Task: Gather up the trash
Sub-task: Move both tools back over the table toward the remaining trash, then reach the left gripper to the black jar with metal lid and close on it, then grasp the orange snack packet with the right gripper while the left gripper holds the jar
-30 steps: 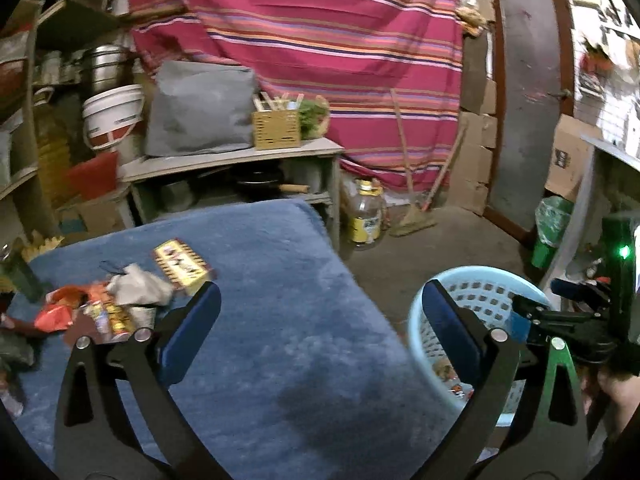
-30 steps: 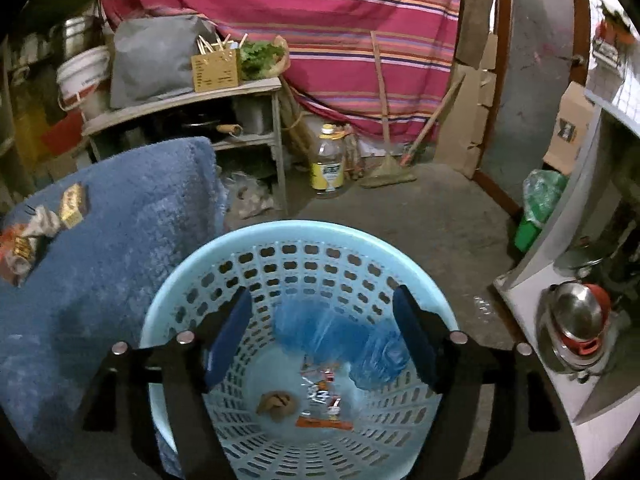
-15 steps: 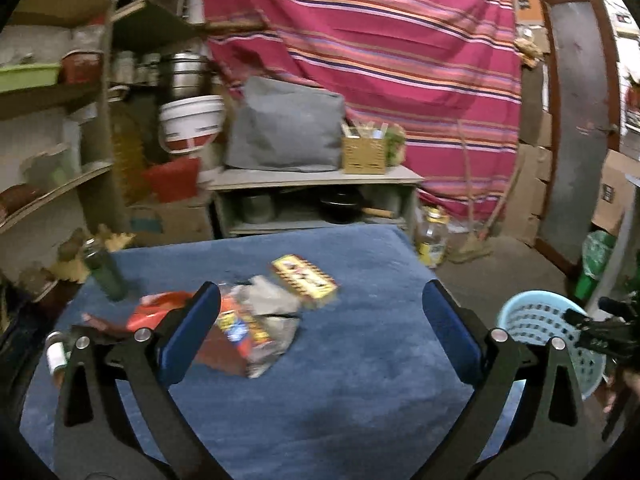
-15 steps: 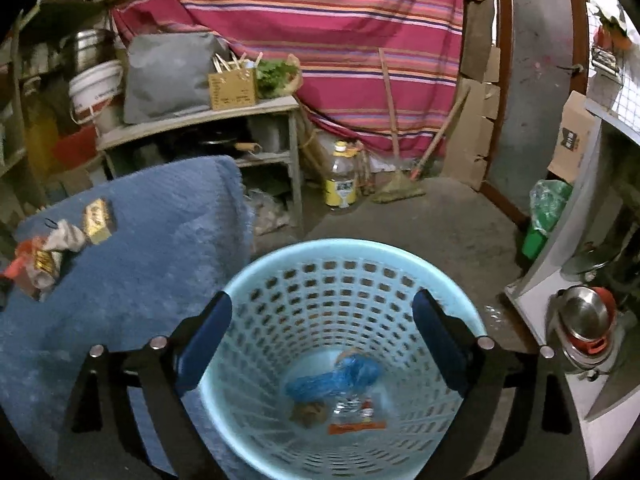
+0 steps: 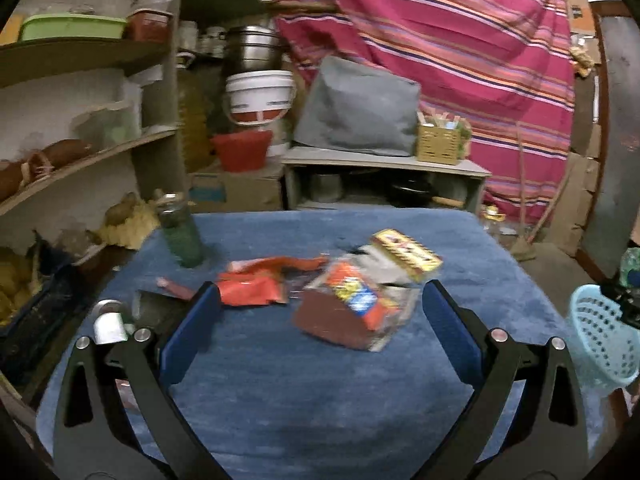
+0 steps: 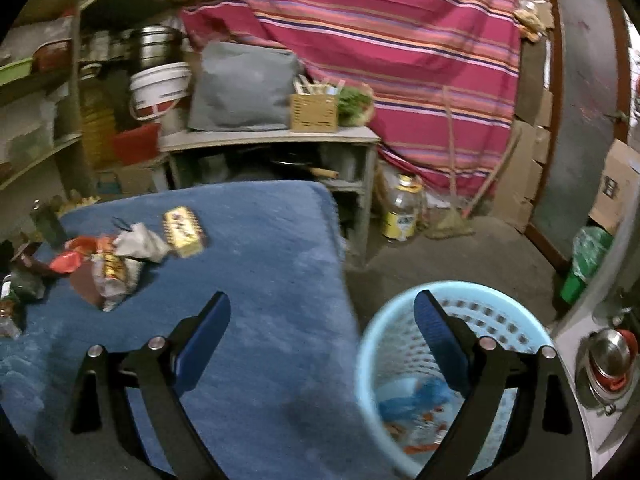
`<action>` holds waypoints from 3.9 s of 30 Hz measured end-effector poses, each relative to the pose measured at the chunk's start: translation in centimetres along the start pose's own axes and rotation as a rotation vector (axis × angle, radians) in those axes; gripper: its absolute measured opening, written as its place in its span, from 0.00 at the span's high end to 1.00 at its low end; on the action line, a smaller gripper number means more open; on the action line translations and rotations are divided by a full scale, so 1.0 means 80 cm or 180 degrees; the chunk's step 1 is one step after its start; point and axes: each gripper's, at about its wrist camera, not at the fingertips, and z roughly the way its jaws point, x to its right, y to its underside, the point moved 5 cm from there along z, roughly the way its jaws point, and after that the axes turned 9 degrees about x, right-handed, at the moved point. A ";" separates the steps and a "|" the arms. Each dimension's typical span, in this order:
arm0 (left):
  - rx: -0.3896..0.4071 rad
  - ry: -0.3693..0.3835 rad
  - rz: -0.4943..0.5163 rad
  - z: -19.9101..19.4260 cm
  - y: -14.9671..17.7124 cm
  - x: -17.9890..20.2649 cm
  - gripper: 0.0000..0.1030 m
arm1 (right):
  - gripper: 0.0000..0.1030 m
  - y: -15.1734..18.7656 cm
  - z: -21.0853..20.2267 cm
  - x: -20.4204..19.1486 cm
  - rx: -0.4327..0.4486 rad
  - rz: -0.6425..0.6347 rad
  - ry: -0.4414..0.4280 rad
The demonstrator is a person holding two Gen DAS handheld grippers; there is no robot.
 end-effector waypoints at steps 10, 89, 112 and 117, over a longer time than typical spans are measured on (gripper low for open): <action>-0.0153 -0.0282 -0.0039 0.013 0.020 -0.084 0.05 | 0.09 0.000 0.025 -0.120 -0.0018 -0.0340 -0.0251; -0.0565 -0.0247 0.0178 0.147 0.046 -0.177 0.94 | 0.04 0.027 0.134 -0.312 -0.0344 -0.0703 -0.0717; -0.0429 -0.0205 0.0153 0.114 0.032 -0.167 0.98 | 0.06 0.036 0.139 -0.329 -0.0528 -0.0520 -0.1011; -0.0335 -0.0160 0.0220 0.093 0.022 -0.155 0.98 | 0.31 0.054 0.151 -0.334 -0.0709 -0.0418 -0.1142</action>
